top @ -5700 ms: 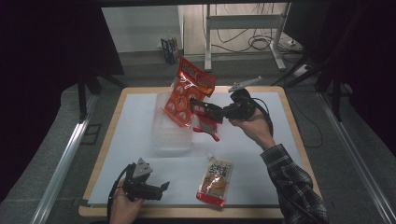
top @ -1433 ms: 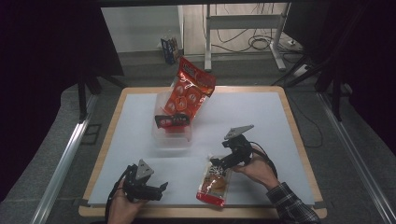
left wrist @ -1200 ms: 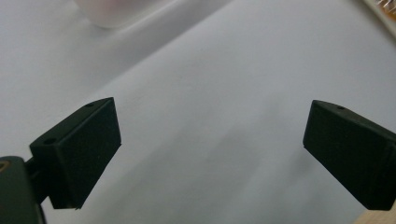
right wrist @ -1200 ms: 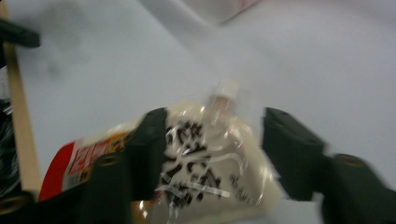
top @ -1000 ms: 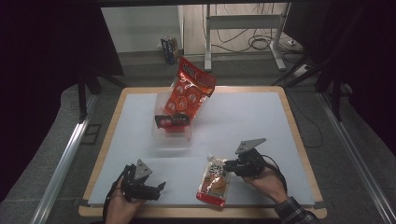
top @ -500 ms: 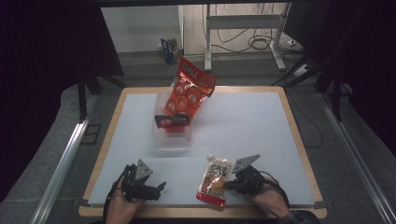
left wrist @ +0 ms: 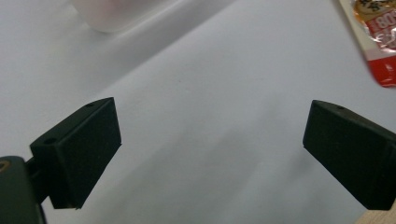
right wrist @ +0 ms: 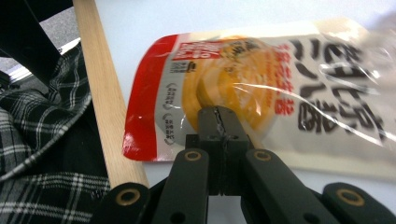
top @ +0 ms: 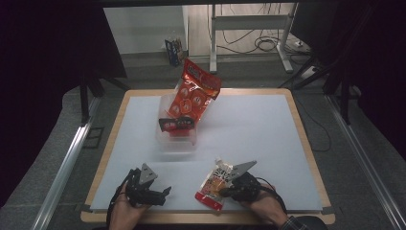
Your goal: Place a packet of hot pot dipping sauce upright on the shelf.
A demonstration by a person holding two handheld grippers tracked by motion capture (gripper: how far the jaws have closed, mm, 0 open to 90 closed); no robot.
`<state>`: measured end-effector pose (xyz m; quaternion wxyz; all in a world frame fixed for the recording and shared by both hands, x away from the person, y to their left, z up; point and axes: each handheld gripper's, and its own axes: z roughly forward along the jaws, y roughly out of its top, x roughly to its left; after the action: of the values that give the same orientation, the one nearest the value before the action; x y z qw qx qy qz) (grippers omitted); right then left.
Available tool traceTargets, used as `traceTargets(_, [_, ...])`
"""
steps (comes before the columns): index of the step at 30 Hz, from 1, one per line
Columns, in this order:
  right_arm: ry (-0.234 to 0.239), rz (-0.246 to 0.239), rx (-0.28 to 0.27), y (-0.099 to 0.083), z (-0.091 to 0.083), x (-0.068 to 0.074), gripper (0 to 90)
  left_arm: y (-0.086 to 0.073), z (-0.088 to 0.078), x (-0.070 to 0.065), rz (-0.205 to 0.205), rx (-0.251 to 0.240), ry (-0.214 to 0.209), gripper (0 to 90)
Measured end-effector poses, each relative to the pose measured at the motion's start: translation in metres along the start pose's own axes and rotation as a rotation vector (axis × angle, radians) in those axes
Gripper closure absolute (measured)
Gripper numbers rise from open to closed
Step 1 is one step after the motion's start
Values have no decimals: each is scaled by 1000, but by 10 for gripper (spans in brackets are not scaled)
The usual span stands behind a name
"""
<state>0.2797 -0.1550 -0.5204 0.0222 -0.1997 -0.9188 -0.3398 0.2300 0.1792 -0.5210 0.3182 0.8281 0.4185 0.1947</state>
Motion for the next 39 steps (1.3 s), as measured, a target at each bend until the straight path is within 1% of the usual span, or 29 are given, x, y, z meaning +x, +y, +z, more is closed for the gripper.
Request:
traceTargets(4, [9,-6,-17,6,7,2,883,1,0,-1,-1,-1,-8,43])
traceTargets(7, [0,-7,-36,13,12,2,883,2,1,-2,-1,2,-20,49])
traceTargets(10, [-6,-12,-38,18,16,2,883,4,2,-5,6,7,-37,70])
traceTargets(12, [-7,-13,-34,18,15,3,882,5,4,-10,10,11,-55,90])
traceTargets(14, [-24,-22,-29,17,11,2,871,7,7,-14,11,10,-84,100])
traceTargets(17, [-60,-17,-41,15,2,-2,838,12,11,-26,42,8,-119,105])
traceTargets(18, [-71,-15,-44,15,-1,-3,828,14,12,-31,54,-2,-138,127])
traceTargets(19, [-85,-6,-49,13,-5,-5,814,16,13,-35,61,-11,-155,176])
traceTargets(20, [-93,2,-55,12,-8,-8,800,17,14,-37,64,-16,-167,216])
traceTargets(21, [-99,8,-59,11,-10,-10,785,19,16,-41,65,-25,-189,255])
traceTargets(22, [-112,13,-67,10,-14,-12,770,20,18,-43,63,-27,-205,318])
traceTargets(25, [-148,20,-80,8,-23,-18,735,25,28,-52,54,-33,-288,498])
traceTargets(26, [-162,24,-80,7,-25,-19,720,26,30,-54,51,-34,-308,562])
traceTargets(27, [-171,25,-81,7,-27,-20,713,28,33,-59,54,-37,-331,603])
traceTargets(28, [-185,32,-81,5,-30,-23,705,29,35,-62,58,-41,-340,649])
traceTargets(31, [-202,51,-84,2,-34,-28,693,34,41,-73,74,-58,-377,790])
traceTargets(34, [-224,63,-79,0,-37,-33,689,38,47,-81,77,-81,-393,894])
traceTargets(36, [-233,67,-80,-1,-39,-36,686,39,49,-82,80,-77,-390,900])
traceTargets(39, [-242,71,-84,-2,-42,-38,683,38,49,-85,92,-58,-382,900])
